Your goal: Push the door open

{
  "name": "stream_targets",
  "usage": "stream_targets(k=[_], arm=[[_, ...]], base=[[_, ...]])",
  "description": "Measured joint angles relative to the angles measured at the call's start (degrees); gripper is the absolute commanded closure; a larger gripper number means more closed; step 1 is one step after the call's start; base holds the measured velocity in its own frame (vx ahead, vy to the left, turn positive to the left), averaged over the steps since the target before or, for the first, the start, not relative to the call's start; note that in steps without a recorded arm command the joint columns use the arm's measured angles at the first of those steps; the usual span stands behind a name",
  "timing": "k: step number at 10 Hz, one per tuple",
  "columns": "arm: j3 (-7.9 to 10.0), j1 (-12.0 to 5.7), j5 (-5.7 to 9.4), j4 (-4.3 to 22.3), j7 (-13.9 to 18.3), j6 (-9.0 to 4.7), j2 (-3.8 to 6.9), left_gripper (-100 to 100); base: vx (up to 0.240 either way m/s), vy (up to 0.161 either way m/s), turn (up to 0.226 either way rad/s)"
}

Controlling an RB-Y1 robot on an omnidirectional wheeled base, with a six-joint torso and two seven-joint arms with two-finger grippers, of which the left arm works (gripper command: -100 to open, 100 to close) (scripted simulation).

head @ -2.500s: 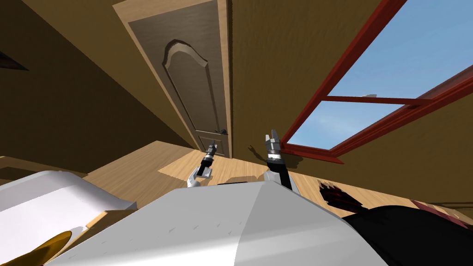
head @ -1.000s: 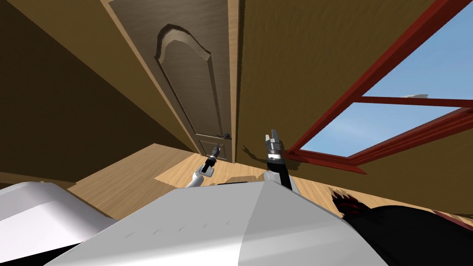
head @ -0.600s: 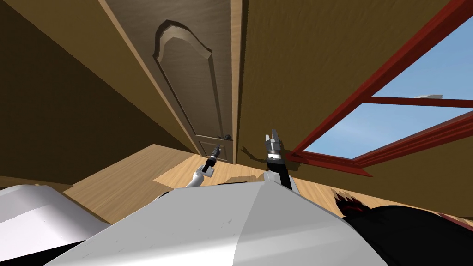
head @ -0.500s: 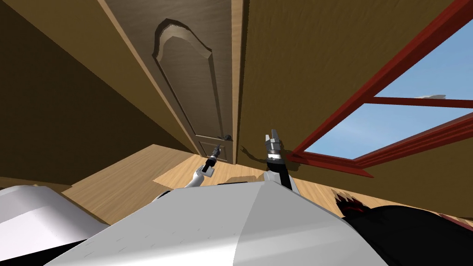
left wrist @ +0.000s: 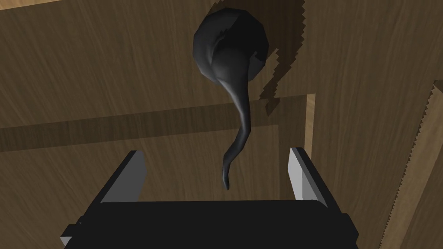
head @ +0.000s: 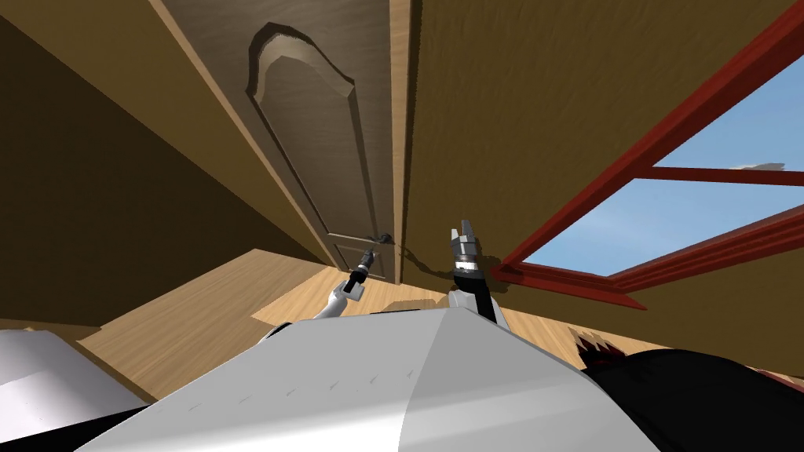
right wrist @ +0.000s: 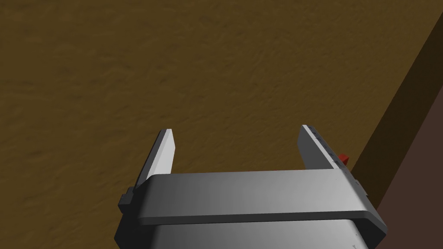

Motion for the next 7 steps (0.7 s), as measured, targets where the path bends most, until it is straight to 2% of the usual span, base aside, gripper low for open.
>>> stream_targets(k=[4,6,7], arm=[[0.61,-0.11,0.21,0.5,-0.5,-0.21,-0.27,-100],[0.87,-0.13,0.3,0.7,-0.7,-0.25,-0.39,-100],[0.89,-0.15,0.3,0.7,-0.8,-0.26,-0.4,100]], base=[[0.197,-0.035,-0.026],[0.121,-0.026,-0.016],[-0.009,0.003,0.005]])
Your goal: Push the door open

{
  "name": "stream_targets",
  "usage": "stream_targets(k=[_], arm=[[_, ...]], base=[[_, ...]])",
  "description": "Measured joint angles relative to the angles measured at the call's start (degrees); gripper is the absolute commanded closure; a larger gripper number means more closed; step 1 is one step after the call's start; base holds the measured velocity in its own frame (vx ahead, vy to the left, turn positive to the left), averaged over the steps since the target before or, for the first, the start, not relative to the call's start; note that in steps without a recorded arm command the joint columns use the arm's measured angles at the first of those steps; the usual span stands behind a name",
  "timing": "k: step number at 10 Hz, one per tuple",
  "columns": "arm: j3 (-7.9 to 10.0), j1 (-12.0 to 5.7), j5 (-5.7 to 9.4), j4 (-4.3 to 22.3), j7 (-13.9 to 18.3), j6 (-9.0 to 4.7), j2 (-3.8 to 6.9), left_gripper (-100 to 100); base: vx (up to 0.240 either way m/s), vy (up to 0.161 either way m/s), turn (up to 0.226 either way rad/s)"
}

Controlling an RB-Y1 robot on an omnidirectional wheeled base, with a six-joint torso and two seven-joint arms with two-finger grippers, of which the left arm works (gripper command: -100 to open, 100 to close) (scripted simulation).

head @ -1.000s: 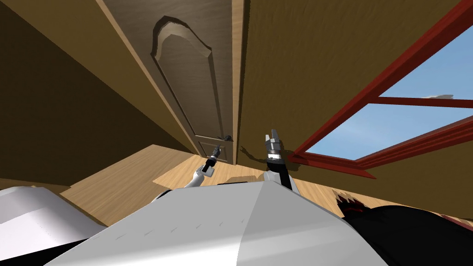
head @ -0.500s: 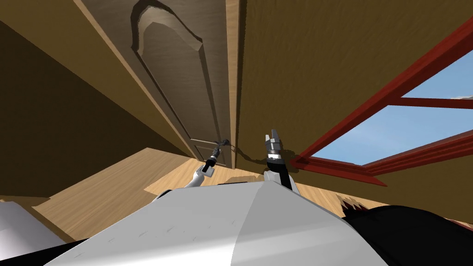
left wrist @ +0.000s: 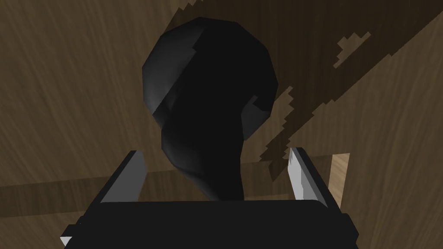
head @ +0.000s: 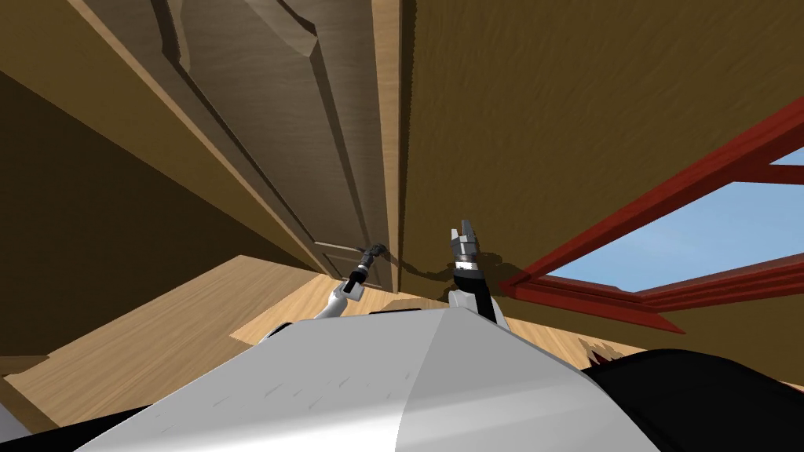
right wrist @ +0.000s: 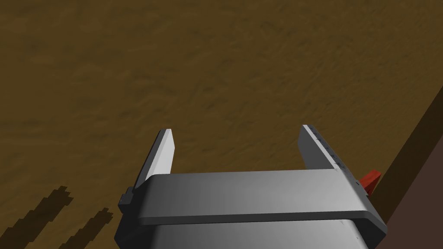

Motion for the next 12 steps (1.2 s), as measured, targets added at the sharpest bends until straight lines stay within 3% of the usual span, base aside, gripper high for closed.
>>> stream_targets(k=[5,6,8,9,12], arm=[[0.03,-0.12,0.03,0.0,0.1,0.16,0.01,100],[0.03,-0.12,0.03,0.0,0.1,0.15,0.01,100],[1.88,0.53,-1.9,-1.1,1.9,2.38,0.5,100],[2.93,0.09,-3.04,-0.5,3.0,3.0,0.36,100],[5.76,0.43,-6.39,-2.0,6.1,5.82,0.5,100]], base=[[-0.007,0.003,-0.004],[0.022,0.009,-0.207],[0.036,0.049,-0.273],[0.036,0.047,-0.187],[0.038,0.042,-0.244]])
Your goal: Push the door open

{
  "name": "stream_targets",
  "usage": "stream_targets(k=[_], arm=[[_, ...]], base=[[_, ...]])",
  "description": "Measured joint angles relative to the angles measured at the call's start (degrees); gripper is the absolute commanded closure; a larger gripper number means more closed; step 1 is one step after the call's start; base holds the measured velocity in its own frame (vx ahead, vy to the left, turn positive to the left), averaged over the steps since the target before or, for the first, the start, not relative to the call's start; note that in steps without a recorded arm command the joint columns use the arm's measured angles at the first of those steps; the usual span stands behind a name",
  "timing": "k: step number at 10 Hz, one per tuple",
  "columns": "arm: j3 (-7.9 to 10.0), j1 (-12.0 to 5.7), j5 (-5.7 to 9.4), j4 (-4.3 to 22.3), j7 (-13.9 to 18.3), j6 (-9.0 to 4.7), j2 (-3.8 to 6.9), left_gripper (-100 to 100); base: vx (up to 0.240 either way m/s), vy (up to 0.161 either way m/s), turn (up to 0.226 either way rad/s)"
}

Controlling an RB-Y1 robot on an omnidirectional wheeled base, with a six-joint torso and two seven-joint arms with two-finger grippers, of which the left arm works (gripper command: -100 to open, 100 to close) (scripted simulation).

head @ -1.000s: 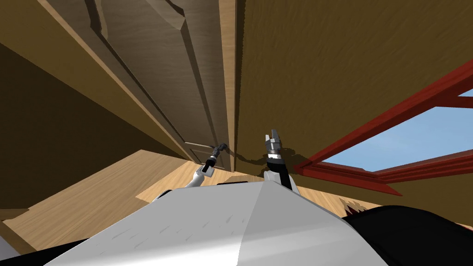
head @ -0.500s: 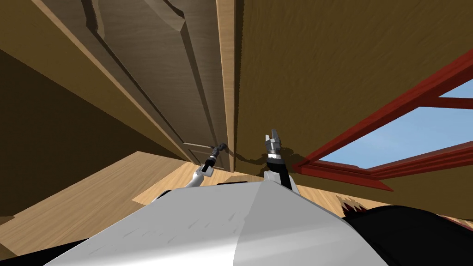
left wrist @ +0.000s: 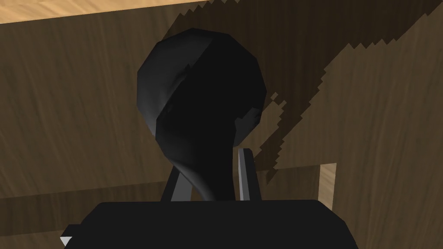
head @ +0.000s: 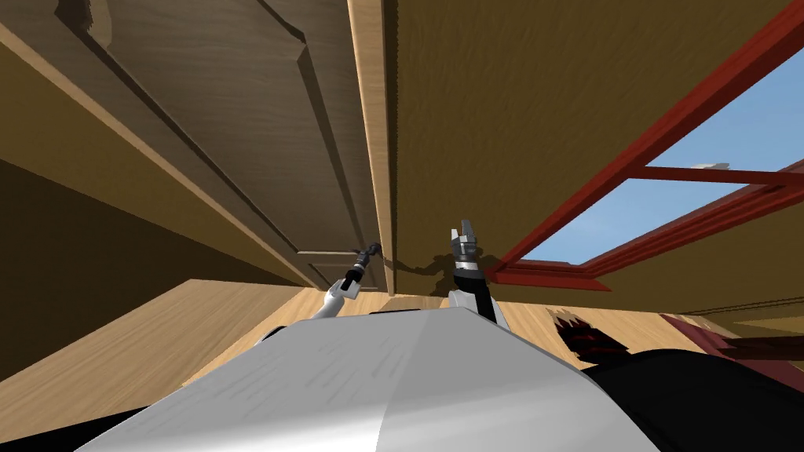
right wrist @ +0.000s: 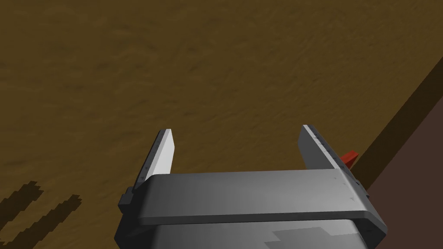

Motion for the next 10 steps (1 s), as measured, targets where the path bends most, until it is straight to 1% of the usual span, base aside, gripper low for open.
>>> stream_targets(k=[1,2,3,4,6,8,9,10], arm=[[1.42,-0.54,-1.29,0.5,1.1,0.75,-0.03,100],[2.34,-0.93,-2.35,0.8,2.1,1.28,0.0,100],[3.45,-0.88,-3.62,0.4,3.3,2.24,0.19,100],[4.36,-0.79,-4.68,-0.1,4.4,3.29,0.22,100],[6.48,-0.99,-7.13,-0.4,6.4,4.93,0.07,100],[8.47,-1.44,-9.08,-0.3,8.1,6.36,0.11,100],[9.28,-1.37,-10.05,-0.6,9.0,7.13,0.25,100],[9.81,-0.95,-11.08,-1.6,10.3,8.31,0.5,100]], base=[[0.035,0.053,-0.172],[0.035,0.046,-0.265],[0.03,0.047,-0.207],[0.023,0.045,-0.305],[0.03,0.035,-0.153],[0.023,0.043,-0.181],[0.02,0.04,-0.194],[0.019,0.041,-0.15]])
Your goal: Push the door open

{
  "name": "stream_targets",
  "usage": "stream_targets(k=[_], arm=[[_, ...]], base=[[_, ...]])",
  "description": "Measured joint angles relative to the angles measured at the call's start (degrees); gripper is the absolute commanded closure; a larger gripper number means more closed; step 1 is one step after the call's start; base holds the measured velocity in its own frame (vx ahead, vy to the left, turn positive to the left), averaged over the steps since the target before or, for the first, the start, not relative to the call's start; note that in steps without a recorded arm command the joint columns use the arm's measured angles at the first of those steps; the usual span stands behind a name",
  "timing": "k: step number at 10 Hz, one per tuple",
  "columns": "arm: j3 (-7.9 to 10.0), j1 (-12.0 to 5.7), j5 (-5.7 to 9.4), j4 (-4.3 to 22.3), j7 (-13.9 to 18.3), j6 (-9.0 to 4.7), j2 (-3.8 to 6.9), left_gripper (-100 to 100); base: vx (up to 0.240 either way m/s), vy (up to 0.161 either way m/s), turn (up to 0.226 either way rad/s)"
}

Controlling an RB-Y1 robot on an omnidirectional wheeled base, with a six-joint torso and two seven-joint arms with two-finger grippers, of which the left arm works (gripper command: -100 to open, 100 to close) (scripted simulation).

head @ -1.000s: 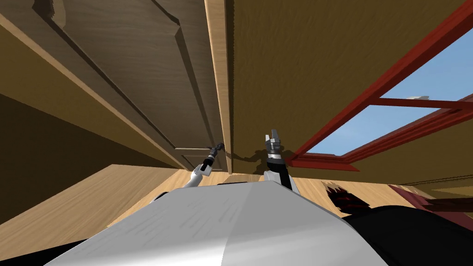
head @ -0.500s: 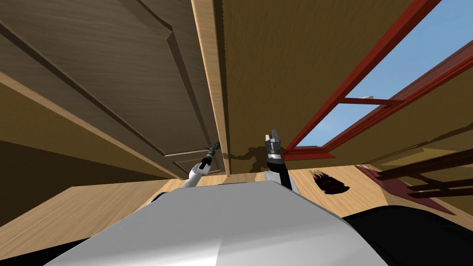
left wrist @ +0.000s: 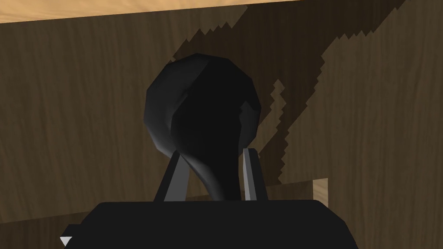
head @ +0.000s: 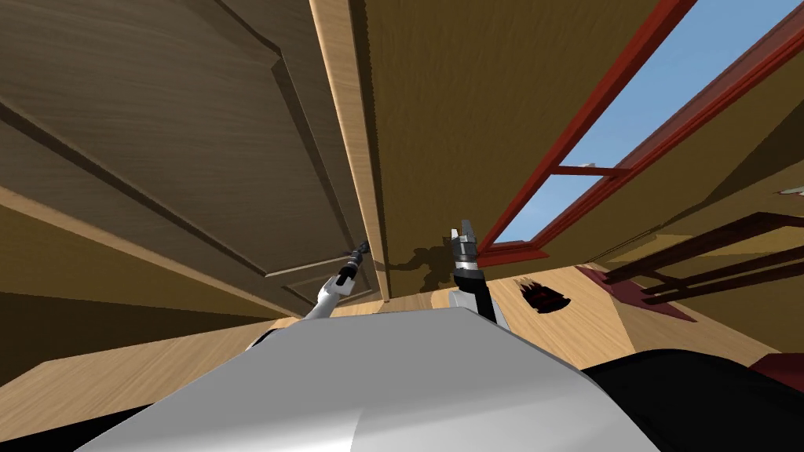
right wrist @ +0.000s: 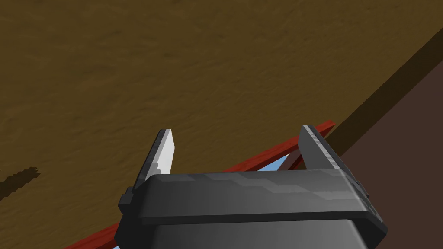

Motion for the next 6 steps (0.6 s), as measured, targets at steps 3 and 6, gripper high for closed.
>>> stream_targets(k=[3,6], arm=[[2.98,-0.42,-2.83,0.2,2.2,1.93,-0.04,100],[5.37,0.08,-6.12,-1.6,5.7,5.07,0.21,100]], base=[[0.02,0.043,-0.19],[0.019,0.05,-0.194]])
